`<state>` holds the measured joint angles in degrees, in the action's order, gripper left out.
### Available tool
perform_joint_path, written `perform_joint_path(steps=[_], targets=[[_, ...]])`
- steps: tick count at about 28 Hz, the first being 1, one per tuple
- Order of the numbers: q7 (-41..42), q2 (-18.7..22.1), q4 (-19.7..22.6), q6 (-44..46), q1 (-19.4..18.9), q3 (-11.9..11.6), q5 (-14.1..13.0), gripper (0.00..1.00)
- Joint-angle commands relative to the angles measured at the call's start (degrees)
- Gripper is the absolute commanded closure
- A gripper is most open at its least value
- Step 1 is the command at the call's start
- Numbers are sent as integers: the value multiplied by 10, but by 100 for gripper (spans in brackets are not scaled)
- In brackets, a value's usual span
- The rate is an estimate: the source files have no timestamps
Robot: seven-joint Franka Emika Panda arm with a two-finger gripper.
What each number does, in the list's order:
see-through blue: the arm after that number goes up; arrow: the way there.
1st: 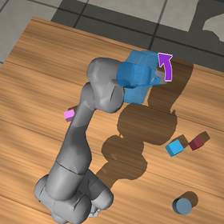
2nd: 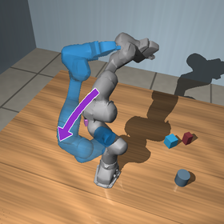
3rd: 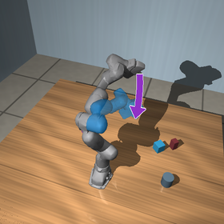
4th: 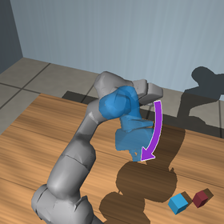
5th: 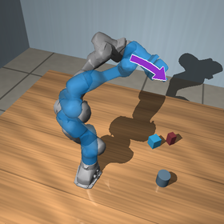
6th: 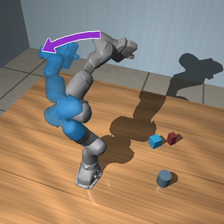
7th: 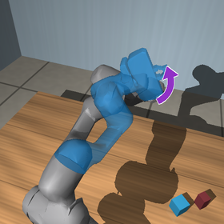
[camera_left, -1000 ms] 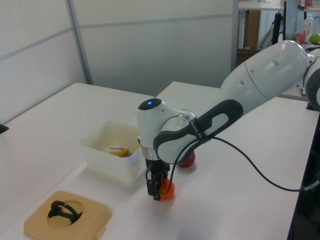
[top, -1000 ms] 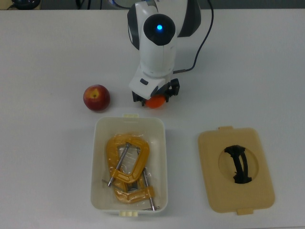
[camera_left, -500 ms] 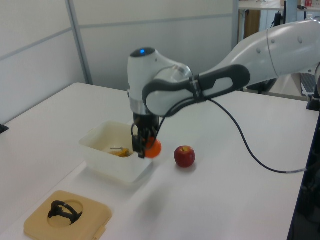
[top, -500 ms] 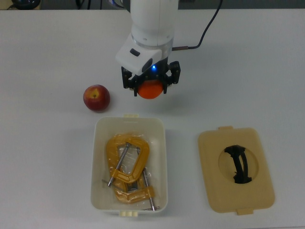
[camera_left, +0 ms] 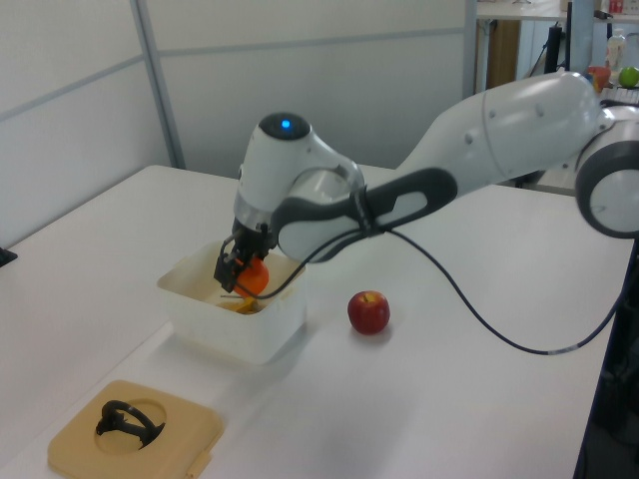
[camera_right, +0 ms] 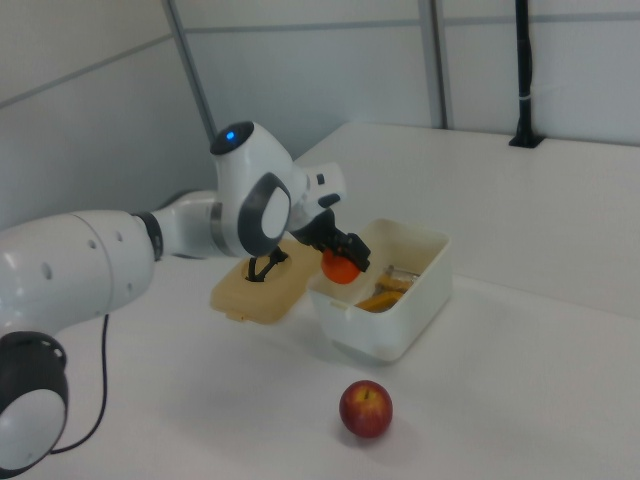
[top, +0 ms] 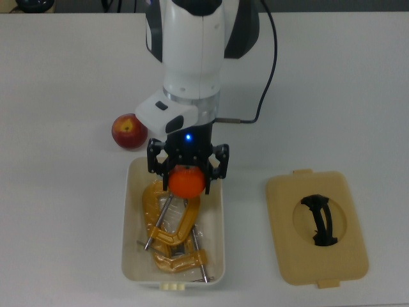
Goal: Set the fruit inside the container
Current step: 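Lift the orange and carry it over the white container, release, then move the gripper to the red apple and grasp it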
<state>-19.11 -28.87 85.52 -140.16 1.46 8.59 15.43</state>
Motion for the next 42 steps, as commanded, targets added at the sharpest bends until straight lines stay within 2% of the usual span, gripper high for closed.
perform_joint_path(steps=[1,5,6,7,11,16,18,21,22,23,26,28,30,35,37,39,42], targets=[[-46,-41,-30,-27,-7,-11,46,70],[-42,-44,-29,-27,-7,-12,54,47],[-41,-45,-28,-27,-7,-12,57,35],[-43,-44,-28,-25,-8,-12,66,0],[-43,-37,-29,-18,-7,-12,63,0],[-41,23,3,79,-5,-11,29,0],[-24,58,37,117,-5,-11,13,0],[25,99,88,138,0,-10,-7,0],[46,113,104,144,6,-10,-20,0],[95,137,134,154,13,-10,-46,0],[185,160,157,182,25,-11,-78,0],[237,163,160,208,35,-11,-89,0],[276,158,161,223,49,-12,-90,0],[286,125,162,218,65,-16,-80,0],[286,115,165,216,71,-16,-69,0],[286,100,171,213,74,-16,-45,0],[286,96,186,198,74,-17,-33,0]])
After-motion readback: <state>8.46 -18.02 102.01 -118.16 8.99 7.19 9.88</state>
